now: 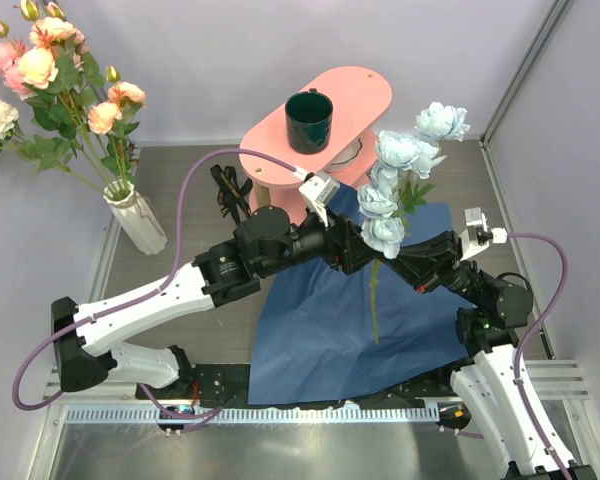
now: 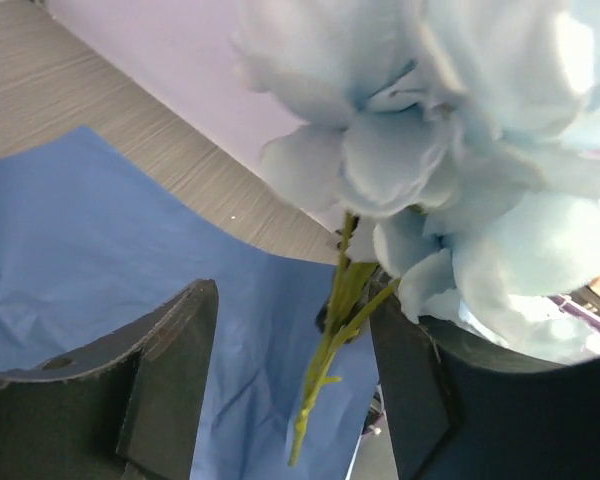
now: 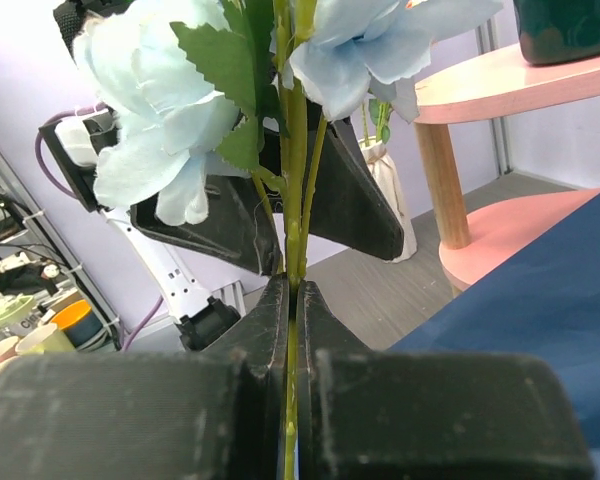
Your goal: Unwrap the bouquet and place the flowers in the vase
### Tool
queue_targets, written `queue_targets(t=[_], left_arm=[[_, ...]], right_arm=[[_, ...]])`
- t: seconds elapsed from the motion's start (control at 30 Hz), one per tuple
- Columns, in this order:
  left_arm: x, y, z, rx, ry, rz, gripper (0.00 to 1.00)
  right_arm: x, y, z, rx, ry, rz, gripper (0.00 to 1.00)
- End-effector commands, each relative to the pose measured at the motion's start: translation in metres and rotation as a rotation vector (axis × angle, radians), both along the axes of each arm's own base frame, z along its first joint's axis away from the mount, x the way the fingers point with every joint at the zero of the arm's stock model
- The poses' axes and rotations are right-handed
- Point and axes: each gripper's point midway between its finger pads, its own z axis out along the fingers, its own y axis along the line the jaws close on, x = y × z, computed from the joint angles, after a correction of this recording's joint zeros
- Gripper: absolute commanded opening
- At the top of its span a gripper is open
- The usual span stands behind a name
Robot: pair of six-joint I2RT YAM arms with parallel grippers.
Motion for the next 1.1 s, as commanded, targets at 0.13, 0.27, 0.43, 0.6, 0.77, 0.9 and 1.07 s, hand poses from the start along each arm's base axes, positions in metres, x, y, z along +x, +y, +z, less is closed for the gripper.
queue_targets(t=[0.13,0.27,0.43,0.6,0.77,0.9,1.07], left_arm=[[-0.017,-0.016,0.046,-0.152,-0.040,-0.137,0.49],[-0.016,-0.013,0.054,-0.171,-0.057,-0.142,0.33],[-0.017,-0.011,0.058,-0.165,-0.078,-0.155,0.01],[-0.017,0.004,0.065,-0.140,-0.127,-0.122,0.00],[-0.017,0.038,0.066,-0.051,-0.185,-0.048,0.00],[-0.014,0.085,0.066,0.039,-0.234,0.065,0.00],[0.011,0.179,0.058,0.198,-0.263,0.410,0.00]], right_arm=[[-0.006,0.003,0.003,0.007,-0.029,0.045,0.01],[-0.008,0.003,0.002,0.007,-0.029,0.057,0.01],[-0.011,0.004,-0.002,0.002,-0.036,0.069,0.01],[-0.007,0.004,-0.007,-0.014,-0.019,0.056,0.42],[0.013,-0.002,-0.016,-0.035,0.032,-0.060,0.63],[0.046,-0.021,-0.032,-0.089,0.081,-0.285,0.63],[0.067,-0.032,-0.050,-0.111,0.167,-0.389,0.63]])
